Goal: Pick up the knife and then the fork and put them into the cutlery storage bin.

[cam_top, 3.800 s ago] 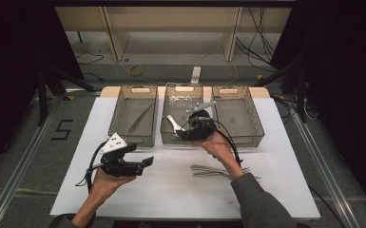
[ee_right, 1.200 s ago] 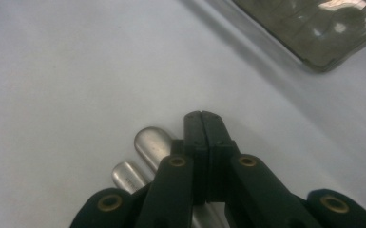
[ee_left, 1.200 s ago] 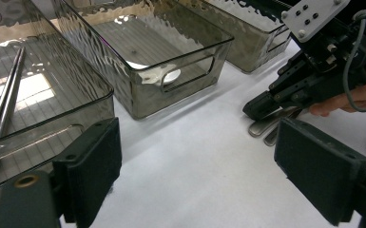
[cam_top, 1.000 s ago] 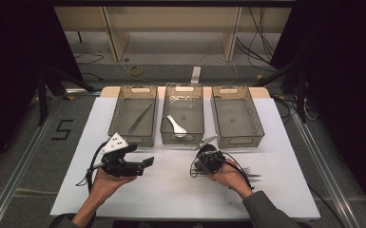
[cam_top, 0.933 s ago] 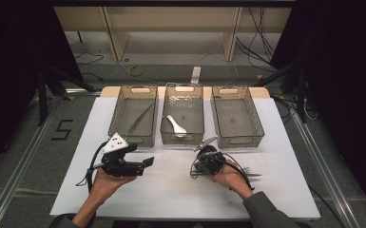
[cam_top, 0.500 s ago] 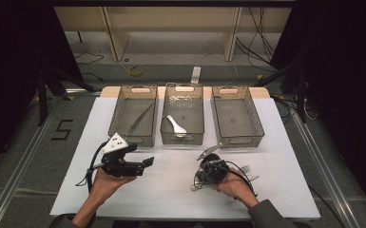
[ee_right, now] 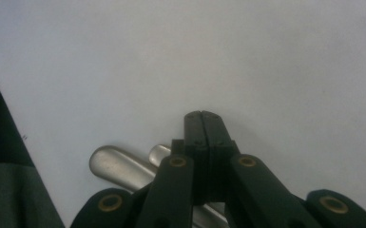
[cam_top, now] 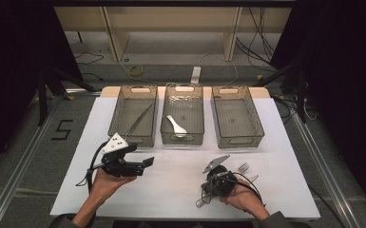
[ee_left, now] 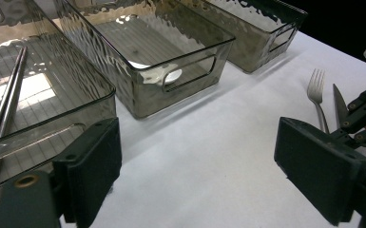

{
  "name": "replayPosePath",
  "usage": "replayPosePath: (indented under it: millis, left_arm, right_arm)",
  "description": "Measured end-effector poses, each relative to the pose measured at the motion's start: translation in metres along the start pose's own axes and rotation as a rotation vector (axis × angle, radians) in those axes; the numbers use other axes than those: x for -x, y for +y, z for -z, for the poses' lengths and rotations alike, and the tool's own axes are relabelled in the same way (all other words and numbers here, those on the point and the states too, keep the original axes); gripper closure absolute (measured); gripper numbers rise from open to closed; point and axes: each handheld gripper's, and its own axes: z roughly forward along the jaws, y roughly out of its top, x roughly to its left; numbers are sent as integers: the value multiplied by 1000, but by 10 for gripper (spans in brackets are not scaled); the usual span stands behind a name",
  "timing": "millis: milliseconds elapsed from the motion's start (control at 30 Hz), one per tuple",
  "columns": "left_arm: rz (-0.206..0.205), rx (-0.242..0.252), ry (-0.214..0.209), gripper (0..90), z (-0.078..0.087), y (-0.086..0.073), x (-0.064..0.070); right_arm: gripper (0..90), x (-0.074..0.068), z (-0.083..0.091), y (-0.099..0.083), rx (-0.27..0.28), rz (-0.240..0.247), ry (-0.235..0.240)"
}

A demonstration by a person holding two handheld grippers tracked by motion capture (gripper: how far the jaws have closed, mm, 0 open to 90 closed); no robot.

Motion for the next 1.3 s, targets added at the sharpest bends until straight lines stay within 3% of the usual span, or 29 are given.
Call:
replayPosePath:
  millis: [267,500,533,667,733,900,1067,1300]
  left_arm:
    - [-5,-5,-1,156,0,0,0]
    - [-1,-3,-1,156,-1,0,0]
    - [0,-3,-1,156,-1,0,0]
    - [-1,-3,-2,156,0,0,0]
    - [0,-3,-2,156,-1,0,0]
    - [-1,-3,-3,156,0,0,0]
    - [-2,-4,-3,156,0,0,0]
    - [-6,-5,-3,156,0,0,0]
  right_arm:
    - [900,-4,4,-6,-12,47,-6]
    - [559,-1,25,0,-2,175,7]
    - [525,0,27,0,-14,172,-7]
    - [445,7,32,-6,-58,245,-10]
    - [410,7,33,-8,-89,247,-14]
    - [383,7,34,-14,-127,278,-6]
    - [412,5,32,-19,-164,299,8]
    - [464,5,24,-20,-165,337,-10]
